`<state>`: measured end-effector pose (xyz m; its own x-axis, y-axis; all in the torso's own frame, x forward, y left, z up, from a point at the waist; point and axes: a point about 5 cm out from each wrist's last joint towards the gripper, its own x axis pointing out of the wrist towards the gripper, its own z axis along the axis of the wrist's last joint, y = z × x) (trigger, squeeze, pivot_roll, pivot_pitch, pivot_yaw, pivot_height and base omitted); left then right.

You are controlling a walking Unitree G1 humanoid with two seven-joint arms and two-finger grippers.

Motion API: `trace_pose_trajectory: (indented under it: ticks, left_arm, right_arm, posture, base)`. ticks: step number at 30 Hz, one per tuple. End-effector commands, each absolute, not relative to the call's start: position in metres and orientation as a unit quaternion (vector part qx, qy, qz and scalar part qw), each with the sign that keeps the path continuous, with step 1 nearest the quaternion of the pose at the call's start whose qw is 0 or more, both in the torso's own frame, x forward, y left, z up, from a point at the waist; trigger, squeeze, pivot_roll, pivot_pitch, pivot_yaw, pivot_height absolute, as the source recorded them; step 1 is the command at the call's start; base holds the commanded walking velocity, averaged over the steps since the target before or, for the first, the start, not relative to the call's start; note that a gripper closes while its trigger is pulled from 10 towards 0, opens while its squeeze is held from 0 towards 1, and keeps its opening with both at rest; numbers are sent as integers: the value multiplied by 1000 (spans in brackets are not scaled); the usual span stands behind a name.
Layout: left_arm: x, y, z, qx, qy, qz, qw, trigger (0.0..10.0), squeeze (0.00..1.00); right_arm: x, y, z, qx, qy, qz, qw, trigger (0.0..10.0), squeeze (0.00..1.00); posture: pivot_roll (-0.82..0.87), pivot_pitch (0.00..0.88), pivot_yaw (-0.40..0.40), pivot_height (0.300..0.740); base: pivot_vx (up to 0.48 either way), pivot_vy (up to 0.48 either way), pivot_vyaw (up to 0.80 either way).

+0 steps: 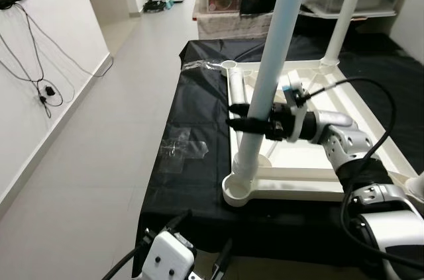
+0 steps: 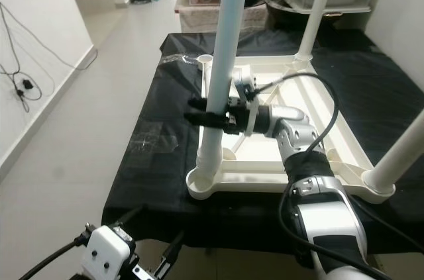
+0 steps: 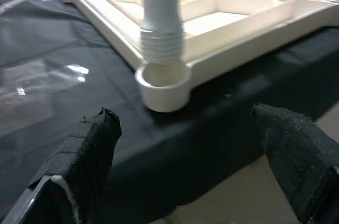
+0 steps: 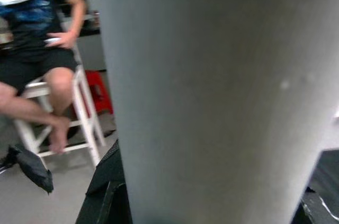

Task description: Building children table

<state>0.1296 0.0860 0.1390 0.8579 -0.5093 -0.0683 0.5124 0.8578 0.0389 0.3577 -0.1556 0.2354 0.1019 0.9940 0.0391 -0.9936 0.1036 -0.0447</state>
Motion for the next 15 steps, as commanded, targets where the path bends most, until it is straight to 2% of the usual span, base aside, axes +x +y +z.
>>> trace_pose_trajectory:
  ticks: [1,4,7,15]
  left_arm:
    - [125,86,140,34,31,-264,963,10000,0]
    - [125,86,140,34,31,-264,963,10000,0]
    - [120,86,141,27,37,-256,966,10000,0]
    - [116,84,141,21,43,-252,967,10000,0]
  right_arm:
    - [356,-148,239,-11,-27,699,715,10000,0]
    - [356,-148,239,-11,-27,699,715,10000,0]
    - [355,-142,244,-9,-33,718,695,10000,0]
    - [355,-132,249,1,-44,733,679,10000,0]
  posture:
    - [148,194,51,740]
    - [148,194,51,740]
    - [151,209,47,740]
    - [157,214,47,740]
  base:
    - [0,0,0]
    - [0,0,0]
    - [0,0,0]
    - [0,0,0]
